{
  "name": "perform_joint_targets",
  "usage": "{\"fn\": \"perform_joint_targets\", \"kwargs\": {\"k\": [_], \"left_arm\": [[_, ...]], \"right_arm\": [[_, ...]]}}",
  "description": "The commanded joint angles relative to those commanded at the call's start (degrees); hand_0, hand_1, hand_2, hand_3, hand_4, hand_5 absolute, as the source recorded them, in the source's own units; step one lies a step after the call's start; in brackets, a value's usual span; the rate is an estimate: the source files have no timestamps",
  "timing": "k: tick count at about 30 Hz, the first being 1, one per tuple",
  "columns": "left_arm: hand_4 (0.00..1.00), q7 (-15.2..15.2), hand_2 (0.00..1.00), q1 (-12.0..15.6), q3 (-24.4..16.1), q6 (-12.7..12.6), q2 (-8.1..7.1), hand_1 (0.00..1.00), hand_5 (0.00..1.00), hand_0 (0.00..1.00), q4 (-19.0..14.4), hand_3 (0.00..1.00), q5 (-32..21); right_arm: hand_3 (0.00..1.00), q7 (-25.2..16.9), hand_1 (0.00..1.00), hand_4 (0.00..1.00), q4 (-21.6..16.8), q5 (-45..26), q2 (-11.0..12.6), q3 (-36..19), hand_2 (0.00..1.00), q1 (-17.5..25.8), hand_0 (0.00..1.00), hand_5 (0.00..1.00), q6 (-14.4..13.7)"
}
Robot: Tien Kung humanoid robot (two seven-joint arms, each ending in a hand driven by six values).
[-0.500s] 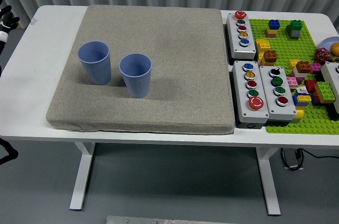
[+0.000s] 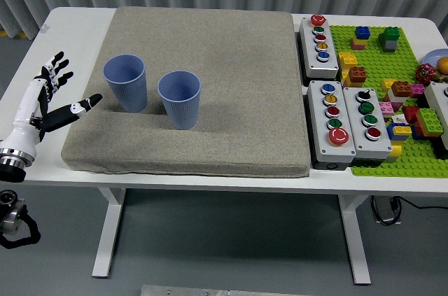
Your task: Pick cup pour cup place
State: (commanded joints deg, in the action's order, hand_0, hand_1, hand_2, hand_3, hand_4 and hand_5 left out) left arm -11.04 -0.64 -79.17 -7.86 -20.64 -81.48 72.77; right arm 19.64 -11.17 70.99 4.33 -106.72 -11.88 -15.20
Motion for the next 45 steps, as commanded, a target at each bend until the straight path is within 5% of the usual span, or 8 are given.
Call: {"fn": "perform_joint_targets", "kwargs": {"k": [13, 19, 45], "left_arm": [[0.958, -1.1, 0.998, -3.6, 5.2, -0.1, 0.9, 0.92, 0.311, 0.918, 6.1, 0.998, -4.0], [0.953, -1.1, 0.998, -7.3, 8.2, 0.0, 1.78, 0.916, 0.309, 0.918, 9.9, 0.998, -4.2], [0.959, -0.8, 0.998, -15.1, 12.7, 0.4, 3.71, 0.908, 0.341, 0.916, 17.7, 0.998, -2.6]], "right_arm": [[0.574, -0.1, 0.628, 0.002, 0.0, -0.9, 0.0, 0.6, 0.586, -0.1, 0.682, 0.176, -0.4], [0.574, -0.2, 0.628, 0.002, 0.0, -1.1, 0.0, 0.7, 0.584, -0.3, 0.682, 0.179, -0.4], [0.574, 0.1, 0.628, 0.002, 0.0, -1.5, -0.2, 1.6, 0.585, -0.6, 0.682, 0.185, -0.8]]}}
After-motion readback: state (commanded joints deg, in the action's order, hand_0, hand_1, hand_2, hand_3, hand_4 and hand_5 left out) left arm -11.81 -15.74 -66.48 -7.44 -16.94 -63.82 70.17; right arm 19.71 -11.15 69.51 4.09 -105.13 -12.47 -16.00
